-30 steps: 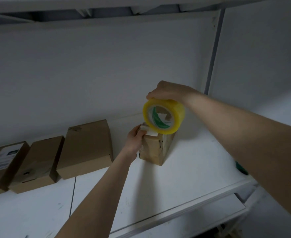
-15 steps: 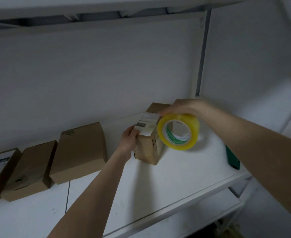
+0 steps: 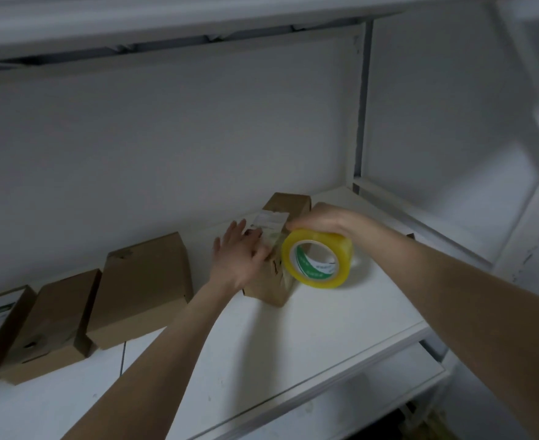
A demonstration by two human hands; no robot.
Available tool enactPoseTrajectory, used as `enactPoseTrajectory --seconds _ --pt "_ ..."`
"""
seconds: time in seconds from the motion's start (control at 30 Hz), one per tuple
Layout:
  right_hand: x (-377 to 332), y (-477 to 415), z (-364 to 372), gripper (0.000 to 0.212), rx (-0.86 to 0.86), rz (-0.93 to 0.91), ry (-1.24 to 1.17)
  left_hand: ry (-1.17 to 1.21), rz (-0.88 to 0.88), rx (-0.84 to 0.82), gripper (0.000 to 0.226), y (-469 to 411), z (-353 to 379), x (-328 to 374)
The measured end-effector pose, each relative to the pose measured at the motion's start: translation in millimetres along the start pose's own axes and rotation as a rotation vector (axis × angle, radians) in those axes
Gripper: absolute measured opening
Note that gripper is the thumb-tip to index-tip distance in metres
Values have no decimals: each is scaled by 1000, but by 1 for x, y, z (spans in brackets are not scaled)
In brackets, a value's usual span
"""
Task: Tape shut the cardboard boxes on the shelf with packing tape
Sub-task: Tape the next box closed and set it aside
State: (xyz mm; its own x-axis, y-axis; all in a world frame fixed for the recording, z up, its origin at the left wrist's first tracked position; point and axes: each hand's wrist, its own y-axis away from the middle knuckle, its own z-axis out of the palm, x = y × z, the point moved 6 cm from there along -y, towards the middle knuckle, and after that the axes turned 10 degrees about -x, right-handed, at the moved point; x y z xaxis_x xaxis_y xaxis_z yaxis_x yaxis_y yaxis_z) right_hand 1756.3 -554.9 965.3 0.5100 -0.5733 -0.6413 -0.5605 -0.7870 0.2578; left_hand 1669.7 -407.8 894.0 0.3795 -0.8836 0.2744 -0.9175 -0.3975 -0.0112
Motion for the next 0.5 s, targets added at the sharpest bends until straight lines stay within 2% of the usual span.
enactPoseTrajectory --seconds 0.1,0.2,0.3,0.43,0.5 --pt "4 -4 -1 32 22 -8 -43 -199 5 -227 95 -7 7 27" --pt "22 -10 5 39 -10 52 -132 -230 -24 -260 103 -12 10 28" --pt "58 -13 17 57 -35 98 -379 -87 -51 -247 100 -18 11 17" --pt "75 -7 21 58 -60 63 -570 39 -55 -203 104 -21 13 18" --pt "62 -8 1 50 20 22 -607 420 -62 -121 101 -14 8 22"
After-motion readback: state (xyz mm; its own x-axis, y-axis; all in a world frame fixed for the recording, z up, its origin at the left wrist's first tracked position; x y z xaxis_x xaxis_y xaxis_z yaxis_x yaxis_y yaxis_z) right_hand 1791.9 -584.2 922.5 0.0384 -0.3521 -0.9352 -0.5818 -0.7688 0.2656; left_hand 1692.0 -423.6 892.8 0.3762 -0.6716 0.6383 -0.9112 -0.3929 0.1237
